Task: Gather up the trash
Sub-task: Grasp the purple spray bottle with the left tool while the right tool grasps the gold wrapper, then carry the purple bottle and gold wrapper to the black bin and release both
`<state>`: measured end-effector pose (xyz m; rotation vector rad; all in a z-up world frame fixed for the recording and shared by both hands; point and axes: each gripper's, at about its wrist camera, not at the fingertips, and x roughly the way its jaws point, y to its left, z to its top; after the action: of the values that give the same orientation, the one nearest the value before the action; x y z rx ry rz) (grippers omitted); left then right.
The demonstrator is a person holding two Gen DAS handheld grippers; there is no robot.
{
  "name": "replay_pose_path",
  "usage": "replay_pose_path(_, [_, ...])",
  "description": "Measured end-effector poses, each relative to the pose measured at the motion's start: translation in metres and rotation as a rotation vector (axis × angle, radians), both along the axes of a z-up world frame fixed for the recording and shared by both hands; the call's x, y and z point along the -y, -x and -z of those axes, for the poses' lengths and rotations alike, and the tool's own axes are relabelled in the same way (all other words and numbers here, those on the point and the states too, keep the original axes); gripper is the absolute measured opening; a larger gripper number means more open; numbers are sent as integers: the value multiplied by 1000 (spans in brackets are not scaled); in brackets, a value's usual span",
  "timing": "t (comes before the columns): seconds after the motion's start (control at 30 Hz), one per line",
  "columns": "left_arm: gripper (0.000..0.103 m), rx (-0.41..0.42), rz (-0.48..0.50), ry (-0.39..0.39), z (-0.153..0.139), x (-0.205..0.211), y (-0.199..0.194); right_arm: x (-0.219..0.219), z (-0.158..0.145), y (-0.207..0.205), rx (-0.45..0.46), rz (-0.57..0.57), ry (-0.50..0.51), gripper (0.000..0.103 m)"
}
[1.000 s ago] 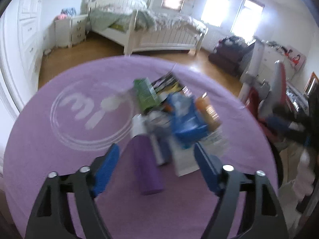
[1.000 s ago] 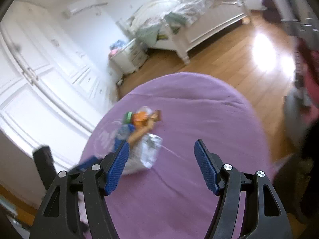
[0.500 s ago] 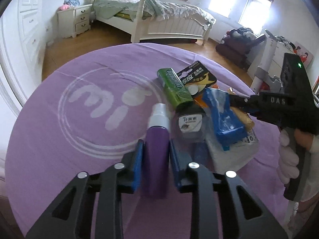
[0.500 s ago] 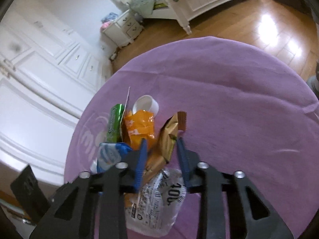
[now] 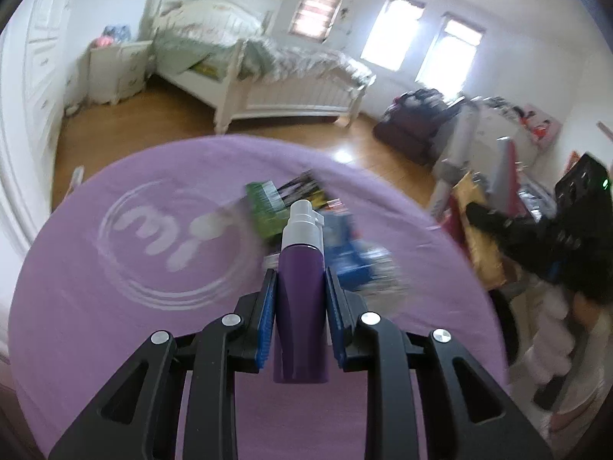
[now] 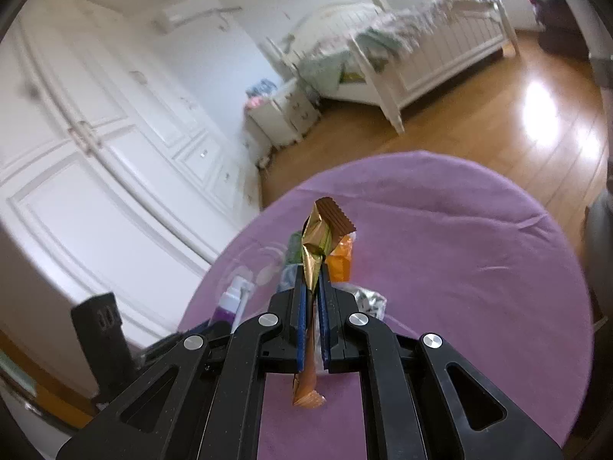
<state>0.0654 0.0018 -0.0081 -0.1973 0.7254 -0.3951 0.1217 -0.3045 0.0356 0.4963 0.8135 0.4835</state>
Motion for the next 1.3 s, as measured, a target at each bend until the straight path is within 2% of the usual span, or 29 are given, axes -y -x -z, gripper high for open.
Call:
replay_pose_path(0.13, [25, 78, 65, 49, -24, 39, 18, 20, -13, 32, 53, 24, 24, 7])
replay_pose_path(0.27, [25, 120, 139, 84, -35, 84, 30, 50, -15, 58, 70, 78, 33, 7])
replay_pose_path(0.57, [25, 74, 362, 124, -30, 216, 40, 167, -15, 117, 102, 300, 38, 7])
replay_pose_path(0.73, [25, 53, 464, 111, -21, 282, 43, 234, -11, 150, 120, 421, 70, 7])
replay_pose_path(0.9, [25, -18, 530, 85, 4, 334, 42, 286, 11, 176, 92, 507, 110, 7])
replay_pose_path(1.07, [25, -75, 562, 70, 22, 366, 38, 327, 46, 190, 18, 572, 113, 7])
replay_pose_path(1.3, [25, -139, 586, 36, 48, 399, 28, 357, 84, 197, -62, 654, 99, 7])
